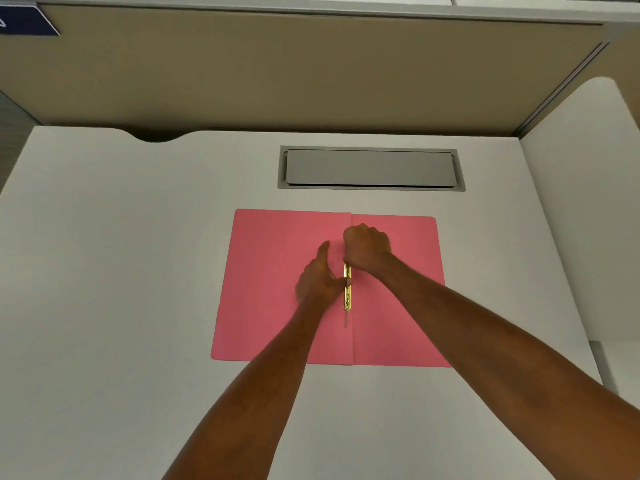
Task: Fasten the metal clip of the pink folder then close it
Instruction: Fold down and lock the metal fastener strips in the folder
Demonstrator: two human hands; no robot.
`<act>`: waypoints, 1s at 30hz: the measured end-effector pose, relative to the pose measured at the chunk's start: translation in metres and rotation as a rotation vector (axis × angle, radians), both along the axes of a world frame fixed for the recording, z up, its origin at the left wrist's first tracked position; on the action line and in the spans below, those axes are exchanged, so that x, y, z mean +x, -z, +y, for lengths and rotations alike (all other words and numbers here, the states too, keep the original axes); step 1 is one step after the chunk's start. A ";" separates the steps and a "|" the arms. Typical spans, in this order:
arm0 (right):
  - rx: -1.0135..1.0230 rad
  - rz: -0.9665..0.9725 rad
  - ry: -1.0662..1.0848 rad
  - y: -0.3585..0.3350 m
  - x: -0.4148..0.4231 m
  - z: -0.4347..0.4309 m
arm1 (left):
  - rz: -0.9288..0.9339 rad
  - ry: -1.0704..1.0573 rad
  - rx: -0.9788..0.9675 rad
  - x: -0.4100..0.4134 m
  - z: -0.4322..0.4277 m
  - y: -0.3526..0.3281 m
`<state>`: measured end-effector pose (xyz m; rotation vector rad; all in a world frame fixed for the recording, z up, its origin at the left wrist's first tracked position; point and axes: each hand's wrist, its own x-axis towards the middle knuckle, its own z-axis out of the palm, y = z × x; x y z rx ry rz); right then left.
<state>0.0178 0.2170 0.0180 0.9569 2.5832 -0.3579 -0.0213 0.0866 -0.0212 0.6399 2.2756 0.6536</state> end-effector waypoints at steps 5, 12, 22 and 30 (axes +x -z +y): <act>-0.147 0.034 0.292 0.005 0.003 0.009 | 0.003 -0.006 -0.010 0.000 -0.002 0.000; -0.176 0.093 0.468 0.009 0.020 0.019 | -0.013 -0.009 0.006 -0.001 -0.003 0.002; -0.272 0.403 0.558 0.017 0.047 -0.005 | 0.013 -0.006 0.025 0.001 -0.005 0.001; -0.174 0.460 0.331 0.030 0.087 -0.066 | 0.011 -0.001 0.031 0.001 -0.006 -0.002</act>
